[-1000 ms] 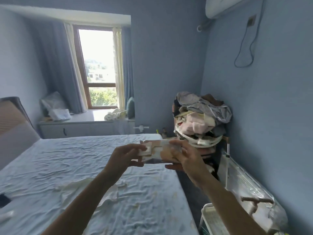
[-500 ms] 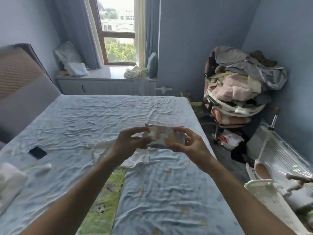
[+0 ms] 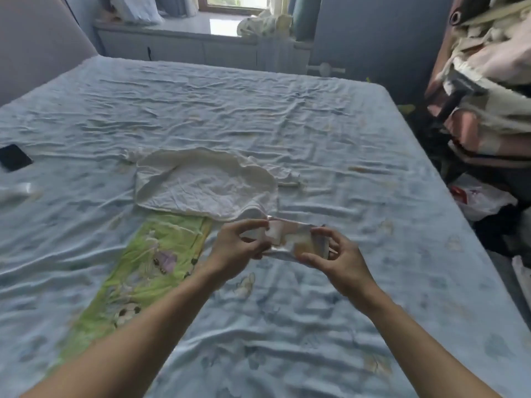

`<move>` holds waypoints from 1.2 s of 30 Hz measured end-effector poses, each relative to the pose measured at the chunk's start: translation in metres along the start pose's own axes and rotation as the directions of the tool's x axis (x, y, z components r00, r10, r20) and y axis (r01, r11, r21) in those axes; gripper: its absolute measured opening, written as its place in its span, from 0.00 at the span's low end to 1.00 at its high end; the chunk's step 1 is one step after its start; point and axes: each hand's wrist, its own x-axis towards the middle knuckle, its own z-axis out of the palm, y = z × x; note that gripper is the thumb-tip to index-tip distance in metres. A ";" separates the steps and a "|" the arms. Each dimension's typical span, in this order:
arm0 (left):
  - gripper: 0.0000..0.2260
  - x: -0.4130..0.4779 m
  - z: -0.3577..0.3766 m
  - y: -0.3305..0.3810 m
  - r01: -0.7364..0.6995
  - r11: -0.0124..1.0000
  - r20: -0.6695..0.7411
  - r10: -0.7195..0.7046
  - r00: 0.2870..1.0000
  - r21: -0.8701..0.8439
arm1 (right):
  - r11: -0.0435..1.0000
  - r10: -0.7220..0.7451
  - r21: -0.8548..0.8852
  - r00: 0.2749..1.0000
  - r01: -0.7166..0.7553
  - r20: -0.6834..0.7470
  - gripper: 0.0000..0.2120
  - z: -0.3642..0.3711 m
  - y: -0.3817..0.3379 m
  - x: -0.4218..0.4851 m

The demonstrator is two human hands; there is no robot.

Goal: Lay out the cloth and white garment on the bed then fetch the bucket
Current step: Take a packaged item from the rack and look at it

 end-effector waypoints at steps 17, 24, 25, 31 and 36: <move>0.13 0.023 0.036 -0.173 -0.154 0.750 0.054 0.156 0.986 0.643 | 0.757 -0.160 -0.646 0.987 0.102 -0.031 0.31 0.038 0.177 0.028; 0.19 0.023 0.019 -0.156 -0.140 0.838 0.062 0.127 0.990 0.527 | 0.773 -0.077 -0.630 0.997 0.073 0.020 0.36 0.028 0.151 0.031; 0.20 0.022 0.016 -0.148 -0.144 0.845 0.058 0.134 0.989 0.514 | 0.777 -0.074 -0.626 0.997 0.069 0.018 0.36 0.023 0.142 0.031; 0.33 0.021 -0.023 -0.046 -0.266 0.794 0.184 0.195 0.963 0.547 | 0.738 -0.089 -0.667 0.994 0.105 0.058 0.43 -0.017 0.042 0.022; 0.46 0.008 -0.075 0.113 -0.378 0.691 0.317 0.222 0.922 0.616 | 0.700 -0.154 -0.694 0.984 0.170 0.086 0.50 -0.073 -0.126 0.004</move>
